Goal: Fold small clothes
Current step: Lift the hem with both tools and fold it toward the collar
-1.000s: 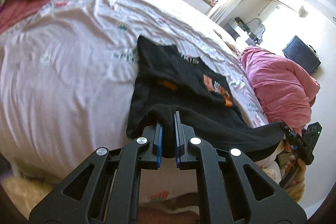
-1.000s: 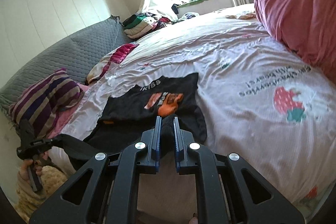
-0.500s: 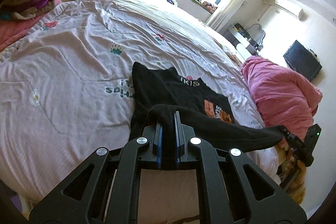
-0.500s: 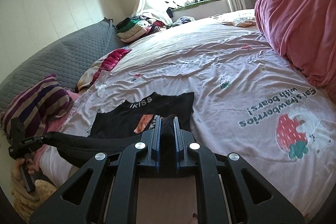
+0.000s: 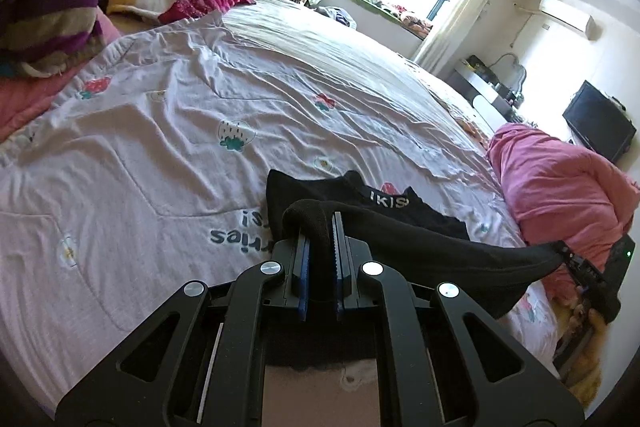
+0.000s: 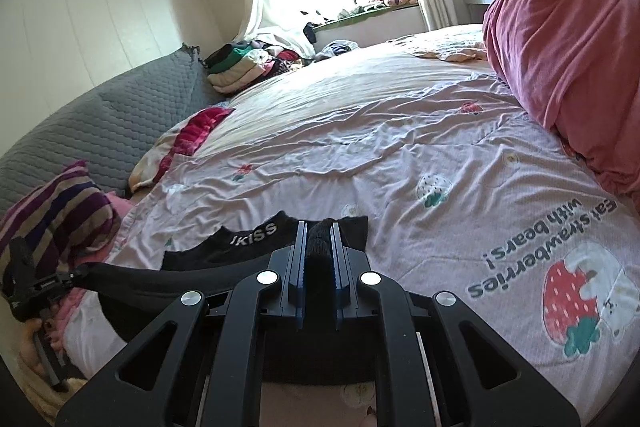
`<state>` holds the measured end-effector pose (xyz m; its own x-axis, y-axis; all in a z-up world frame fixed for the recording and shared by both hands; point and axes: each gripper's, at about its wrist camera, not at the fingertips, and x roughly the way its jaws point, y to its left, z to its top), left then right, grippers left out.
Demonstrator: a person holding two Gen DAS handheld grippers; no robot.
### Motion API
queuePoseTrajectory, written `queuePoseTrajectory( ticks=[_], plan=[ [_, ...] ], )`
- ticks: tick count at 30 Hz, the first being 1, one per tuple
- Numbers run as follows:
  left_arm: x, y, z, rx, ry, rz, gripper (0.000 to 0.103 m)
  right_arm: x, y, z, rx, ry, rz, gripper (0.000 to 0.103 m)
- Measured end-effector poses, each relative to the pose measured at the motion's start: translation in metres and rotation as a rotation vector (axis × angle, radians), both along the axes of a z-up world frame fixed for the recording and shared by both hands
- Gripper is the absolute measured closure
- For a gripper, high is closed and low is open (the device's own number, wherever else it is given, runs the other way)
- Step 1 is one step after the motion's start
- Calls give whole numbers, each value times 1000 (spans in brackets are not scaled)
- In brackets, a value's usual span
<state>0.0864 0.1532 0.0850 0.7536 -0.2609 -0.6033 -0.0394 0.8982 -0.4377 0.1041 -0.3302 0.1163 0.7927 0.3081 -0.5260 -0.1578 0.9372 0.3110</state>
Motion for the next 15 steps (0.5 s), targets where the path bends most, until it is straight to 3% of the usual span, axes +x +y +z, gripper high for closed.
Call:
queuePoseTrajectory(
  ticks=[15],
  plan=[
    [65, 5, -38, 42, 77, 35, 100, 75, 20, -35, -77, 65, -25, 94]
  ],
)
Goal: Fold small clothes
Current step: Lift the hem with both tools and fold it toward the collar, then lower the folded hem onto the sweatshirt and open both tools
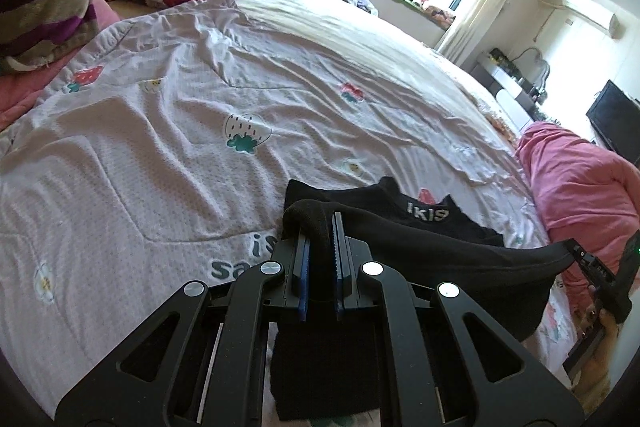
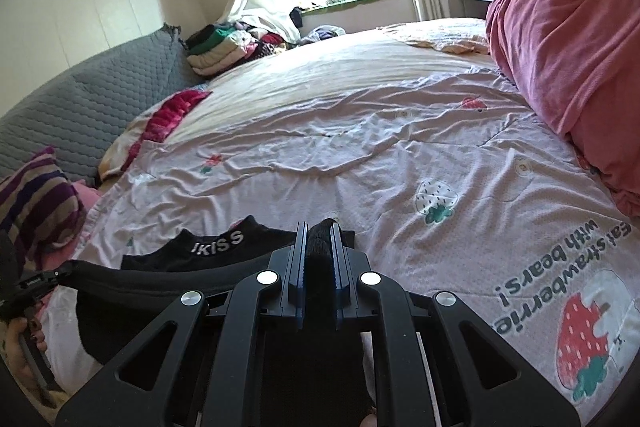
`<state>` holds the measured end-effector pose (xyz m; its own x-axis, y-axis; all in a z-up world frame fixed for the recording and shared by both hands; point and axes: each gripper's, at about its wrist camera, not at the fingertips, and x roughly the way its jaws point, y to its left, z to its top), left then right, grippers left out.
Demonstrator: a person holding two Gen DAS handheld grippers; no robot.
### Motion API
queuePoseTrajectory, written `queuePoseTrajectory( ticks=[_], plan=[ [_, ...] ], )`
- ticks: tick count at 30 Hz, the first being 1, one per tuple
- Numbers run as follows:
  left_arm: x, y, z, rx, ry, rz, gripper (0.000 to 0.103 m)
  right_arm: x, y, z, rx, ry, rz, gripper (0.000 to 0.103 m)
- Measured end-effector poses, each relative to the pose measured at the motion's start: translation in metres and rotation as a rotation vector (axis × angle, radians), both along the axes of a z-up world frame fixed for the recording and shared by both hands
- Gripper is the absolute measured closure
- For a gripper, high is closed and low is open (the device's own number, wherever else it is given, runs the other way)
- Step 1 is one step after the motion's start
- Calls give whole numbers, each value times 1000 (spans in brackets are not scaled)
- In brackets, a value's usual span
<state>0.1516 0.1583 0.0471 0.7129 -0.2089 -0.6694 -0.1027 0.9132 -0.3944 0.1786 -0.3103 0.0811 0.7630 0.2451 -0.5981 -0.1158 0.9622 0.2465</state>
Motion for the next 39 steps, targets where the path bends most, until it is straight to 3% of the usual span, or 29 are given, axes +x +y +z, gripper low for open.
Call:
queuePoseTrajectory(
  ticks=[7, 14, 18, 19, 20, 21, 26, 31, 35, 39],
  plan=[
    [27, 3, -28, -24, 75, 6, 100, 24, 1, -32, -6, 68, -14, 94],
    [31, -5, -29, 33, 81, 3, 97, 31, 3, -45, -22, 94, -12, 93],
    [25, -12, -21, 50, 51, 0, 96, 26, -1, -43, -29, 68, -38, 75],
    [22, -13, -18, 60, 36, 1, 87, 23, -2, -41, -24, 56, -43, 75],
    [17, -15, -12, 99, 11, 19, 69, 21, -4, -39, -19, 49, -43, 74],
    [13, -15, -5, 127, -15, 32, 63, 18, -5, -36, -20, 38, -42, 73],
    [-5, -18, 15, 151, -96, 13, 63, 0, 6, -24, -80, -20, 20, 73],
    [-4, -41, -3, 157, -15, -103, 78, -4, 31, -37, -199, 13, 101, 75],
    [3, -63, -21, 199, 42, -167, 79, 3, 39, -52, -221, 62, 101, 75],
    [16, -63, -32, 231, 83, -145, 79, 13, 35, -60, -216, 85, 69, 74]
  ],
)
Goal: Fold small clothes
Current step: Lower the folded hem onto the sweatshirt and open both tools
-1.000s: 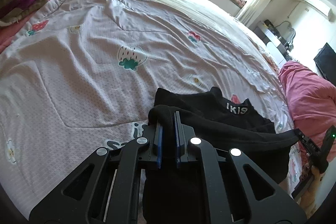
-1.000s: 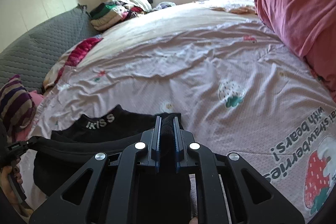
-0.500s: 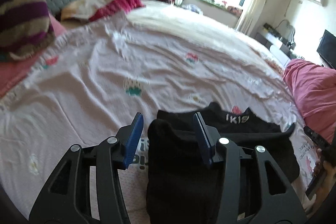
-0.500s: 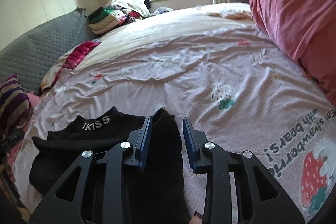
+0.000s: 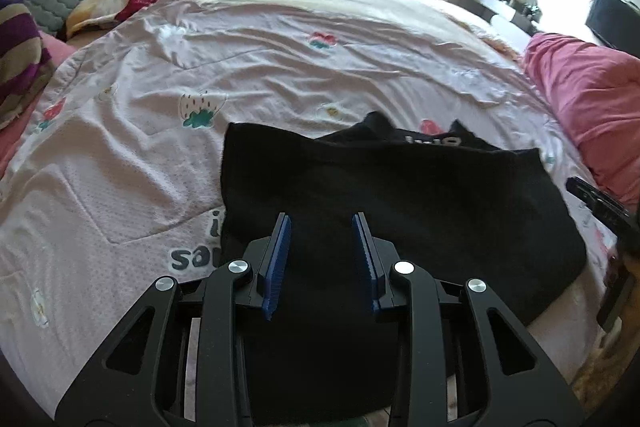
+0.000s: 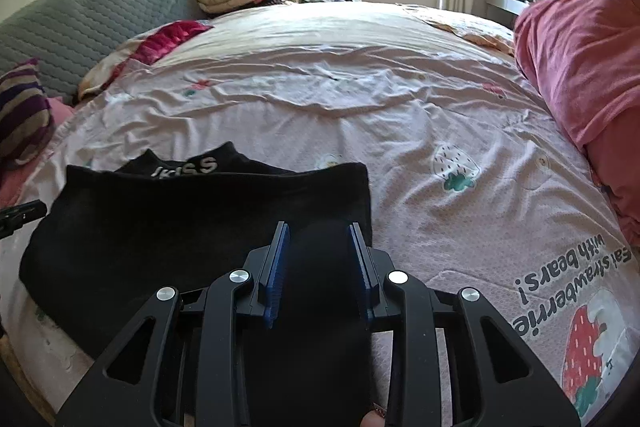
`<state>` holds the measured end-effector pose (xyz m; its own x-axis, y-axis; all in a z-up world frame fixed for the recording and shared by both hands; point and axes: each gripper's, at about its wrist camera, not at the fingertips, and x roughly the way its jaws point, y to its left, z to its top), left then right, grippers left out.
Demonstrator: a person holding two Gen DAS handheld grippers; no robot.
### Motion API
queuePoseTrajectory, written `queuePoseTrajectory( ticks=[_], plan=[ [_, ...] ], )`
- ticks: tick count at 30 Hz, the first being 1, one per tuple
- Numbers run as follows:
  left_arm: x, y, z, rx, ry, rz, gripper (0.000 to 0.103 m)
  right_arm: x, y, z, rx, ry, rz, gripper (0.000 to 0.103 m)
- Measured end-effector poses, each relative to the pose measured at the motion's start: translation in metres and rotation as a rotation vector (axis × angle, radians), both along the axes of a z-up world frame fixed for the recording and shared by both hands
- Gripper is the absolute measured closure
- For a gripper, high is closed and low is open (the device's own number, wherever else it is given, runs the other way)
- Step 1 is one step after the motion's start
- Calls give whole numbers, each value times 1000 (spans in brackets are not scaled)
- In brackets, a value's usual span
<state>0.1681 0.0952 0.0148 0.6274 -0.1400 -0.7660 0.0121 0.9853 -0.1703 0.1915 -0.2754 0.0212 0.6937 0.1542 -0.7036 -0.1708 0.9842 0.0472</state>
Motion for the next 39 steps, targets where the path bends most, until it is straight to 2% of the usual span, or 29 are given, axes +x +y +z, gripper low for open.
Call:
queuePoseTrajectory(
  ticks=[3, 4, 5, 7, 11, 14, 18, 19, 22, 23, 24, 26, 29, 34, 36, 39],
  plan=[
    [12, 12, -2, 24, 2, 45, 78, 11, -7, -6, 23, 23, -22, 74],
    [17, 19, -4, 12, 8, 65, 75, 16, -9, -8, 35, 34, -26, 74],
    [19, 24, -5, 1, 11, 80, 67, 22, -10, -10, 46, 49, -27, 74],
    [28, 36, -12, -24, 31, 114, 56, 28, -11, -14, 45, 67, -25, 74],
    [42, 48, -19, -84, 50, 130, 56, 44, -13, -22, 22, 87, -33, 74],
    [50, 46, -23, -86, 57, 114, 56, 55, -17, -26, 56, 103, -38, 74],
    [57, 47, -28, -77, 63, 113, 56, 68, -17, -36, 91, 141, 9, 73],
    [58, 47, -29, -79, 62, 110, 58, 68, -16, -37, 86, 142, 11, 73],
    [60, 44, -30, -61, 58, 95, 77, 68, -16, -37, 97, 144, 16, 81],
    [61, 42, -31, -49, 62, 89, 85, 66, -17, -34, 96, 133, 13, 86],
    [61, 40, -31, -41, 62, 85, 88, 65, -17, -31, 97, 126, 14, 91],
    [59, 35, -28, -3, 47, 74, 97, 60, -17, -25, 86, 101, 14, 93],
    [51, 27, -11, 34, -16, 53, 99, 55, -18, -15, 81, 58, 5, 94],
    [43, 31, 16, 16, -101, 58, 99, 55, -24, 1, 127, 0, -23, 94],
    [47, 34, 17, 33, -107, 71, 99, 59, -26, 1, 139, -6, -37, 94],
    [60, 41, 4, 13, -66, 92, 99, 70, -29, -11, 157, 28, -59, 94]
  ],
)
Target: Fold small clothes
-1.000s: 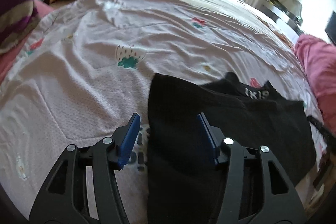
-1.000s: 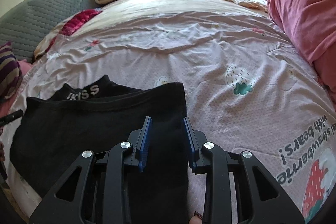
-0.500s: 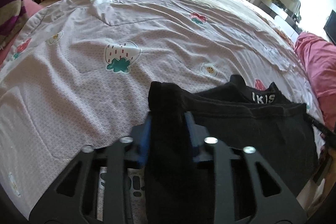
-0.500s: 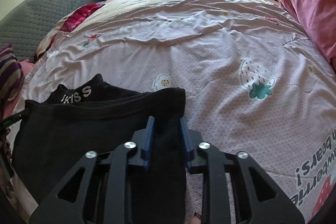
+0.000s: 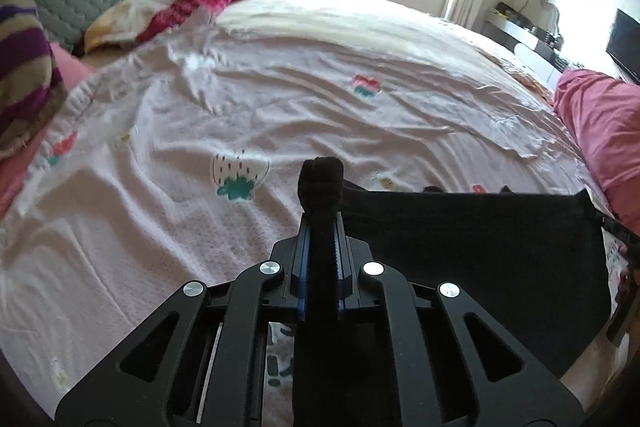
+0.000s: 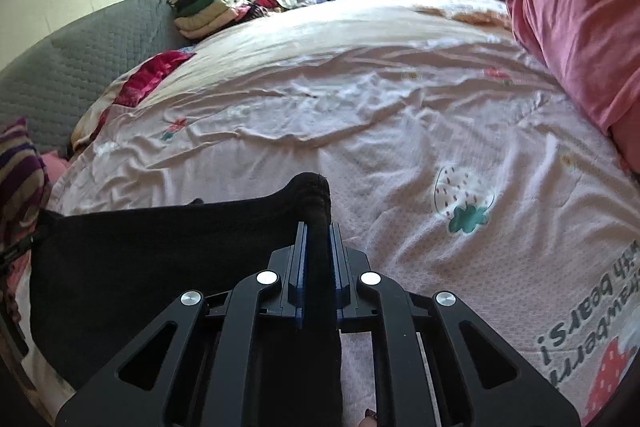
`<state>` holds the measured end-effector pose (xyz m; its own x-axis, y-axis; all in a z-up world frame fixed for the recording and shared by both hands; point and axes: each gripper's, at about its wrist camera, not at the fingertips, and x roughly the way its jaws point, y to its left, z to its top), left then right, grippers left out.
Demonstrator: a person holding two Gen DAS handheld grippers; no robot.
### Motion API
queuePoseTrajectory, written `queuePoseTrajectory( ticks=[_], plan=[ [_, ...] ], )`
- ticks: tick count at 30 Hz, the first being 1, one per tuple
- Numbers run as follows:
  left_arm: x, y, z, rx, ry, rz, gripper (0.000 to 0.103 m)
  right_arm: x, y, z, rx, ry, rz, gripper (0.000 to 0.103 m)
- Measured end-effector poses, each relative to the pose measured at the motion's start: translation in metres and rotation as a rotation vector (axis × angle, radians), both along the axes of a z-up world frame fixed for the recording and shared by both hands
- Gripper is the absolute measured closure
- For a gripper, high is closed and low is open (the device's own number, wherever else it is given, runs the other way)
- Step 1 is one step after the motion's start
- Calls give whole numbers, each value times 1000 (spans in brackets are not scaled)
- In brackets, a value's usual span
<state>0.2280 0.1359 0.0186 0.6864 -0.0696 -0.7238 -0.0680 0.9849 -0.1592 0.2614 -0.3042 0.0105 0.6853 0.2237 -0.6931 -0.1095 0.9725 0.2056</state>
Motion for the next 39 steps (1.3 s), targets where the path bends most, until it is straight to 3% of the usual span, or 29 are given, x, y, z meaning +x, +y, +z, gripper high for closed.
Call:
queuePoseTrajectory(
  ticks=[5, 14, 16, 18, 21, 25, 27, 28, 32, 36, 39],
  plan=[
    [14, 4, -37, 1, 107, 34, 99, 9, -1, -23, -14, 75, -27, 94],
    [10, -3, -46, 66, 127, 50, 91, 6, 9, -36, -152, 106, -52, 90],
    [10, -2, -46, 68, 129, 56, 88, 5, 9, -37, -159, 105, -60, 87],
    [10, 0, -46, 63, 141, 67, 84, 4, 8, -38, -173, 106, -80, 74],
    [8, 1, -45, 52, 152, 71, 82, 3, 3, -37, -154, 111, -101, 69],
    [4, 1, -41, 32, 156, 83, 72, -2, 2, -32, -156, 102, -112, 59],
    [0, 1, -38, 10, 154, 80, 68, -7, 2, -26, -139, 90, -109, 45],
    [-3, 1, -35, 2, 150, 79, 62, -10, 2, -23, -131, 86, -104, 43],
    [-16, -2, -23, -17, 116, 81, 47, -24, 7, -10, -131, 52, -91, 41],
    [-32, -9, -10, -11, 84, 62, 44, -42, 17, 3, -119, 29, -32, 41],
    [-44, -21, -2, -1, 66, 17, 37, -58, 32, 11, -130, 13, 30, 41]
  ],
)
